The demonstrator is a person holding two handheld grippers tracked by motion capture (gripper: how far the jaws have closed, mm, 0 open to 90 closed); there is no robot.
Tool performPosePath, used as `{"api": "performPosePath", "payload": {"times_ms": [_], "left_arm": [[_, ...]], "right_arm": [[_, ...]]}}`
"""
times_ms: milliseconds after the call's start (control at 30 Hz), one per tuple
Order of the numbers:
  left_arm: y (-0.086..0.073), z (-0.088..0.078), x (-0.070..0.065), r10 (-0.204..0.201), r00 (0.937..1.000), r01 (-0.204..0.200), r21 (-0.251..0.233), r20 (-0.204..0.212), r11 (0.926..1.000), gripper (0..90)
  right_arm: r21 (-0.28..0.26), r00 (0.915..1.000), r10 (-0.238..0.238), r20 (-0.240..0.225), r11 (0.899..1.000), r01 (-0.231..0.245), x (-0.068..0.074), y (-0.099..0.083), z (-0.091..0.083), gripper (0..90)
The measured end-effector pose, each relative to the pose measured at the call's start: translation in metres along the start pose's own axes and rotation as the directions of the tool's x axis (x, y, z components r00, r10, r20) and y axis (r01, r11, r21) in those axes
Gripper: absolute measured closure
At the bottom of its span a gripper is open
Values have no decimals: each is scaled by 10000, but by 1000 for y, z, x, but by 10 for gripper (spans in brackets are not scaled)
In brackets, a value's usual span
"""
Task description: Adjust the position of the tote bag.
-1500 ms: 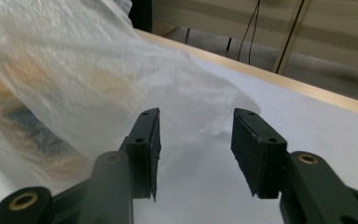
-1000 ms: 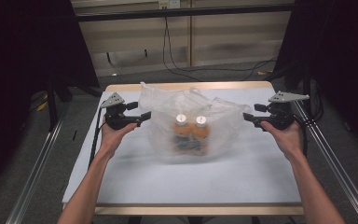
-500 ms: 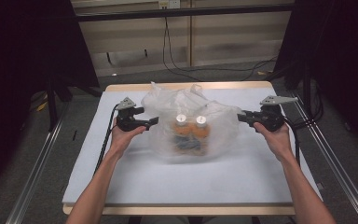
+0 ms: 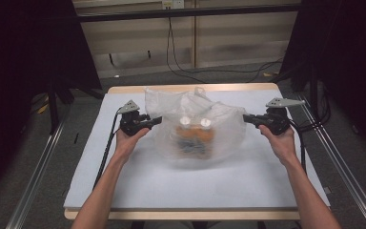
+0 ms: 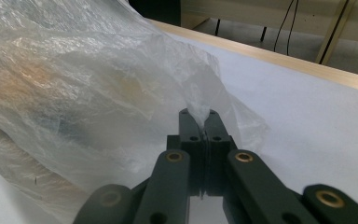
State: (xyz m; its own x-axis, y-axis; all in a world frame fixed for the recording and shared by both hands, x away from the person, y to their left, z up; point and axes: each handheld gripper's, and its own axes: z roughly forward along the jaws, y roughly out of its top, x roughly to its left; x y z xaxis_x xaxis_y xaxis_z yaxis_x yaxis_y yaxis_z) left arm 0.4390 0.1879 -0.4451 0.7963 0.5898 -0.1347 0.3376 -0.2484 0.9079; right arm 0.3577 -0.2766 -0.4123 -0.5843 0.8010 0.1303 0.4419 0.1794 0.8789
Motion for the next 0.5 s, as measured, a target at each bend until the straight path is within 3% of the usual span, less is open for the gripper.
{"api": "performPosePath", "payload": {"times_ms": [67, 133, 267, 367, 433, 500], "left_arm": [[3, -5, -2, 124, 9999, -123, -47, 19, 9999, 709], [5, -11, -4, 173, 9998, -173, -84, -11, 9998, 800], [8, -20, -6, 26, 9998, -21, -240, 186, 9997, 875], [11, -24, -7, 54, 9992, -43, -299, 389, 9995, 889], [13, -29, -9, 32, 9993, -19, -370, 366, 9993, 889], [17, -36, -9, 266, 9994, -254, -488, 241, 9985, 889]], "right_arm": [[7, 10000, -84, 47, 10000, 84, 2, 1, -1, 891], [-225, 10000, -9, 66, 9997, 11, 1, 3, -5, 894], [-427, 10000, 15, 52, 9991, -13, 0, 5, -12, 898], [-583, 10000, 12, -8, 9983, -12, 0, 6, -15, 899], [-716, 10000, -35, 21, 9974, 36, 0, 8, -19, 897], [-790, 10000, -52, 66, 9969, 57, 1, 9, -22, 897]]}}
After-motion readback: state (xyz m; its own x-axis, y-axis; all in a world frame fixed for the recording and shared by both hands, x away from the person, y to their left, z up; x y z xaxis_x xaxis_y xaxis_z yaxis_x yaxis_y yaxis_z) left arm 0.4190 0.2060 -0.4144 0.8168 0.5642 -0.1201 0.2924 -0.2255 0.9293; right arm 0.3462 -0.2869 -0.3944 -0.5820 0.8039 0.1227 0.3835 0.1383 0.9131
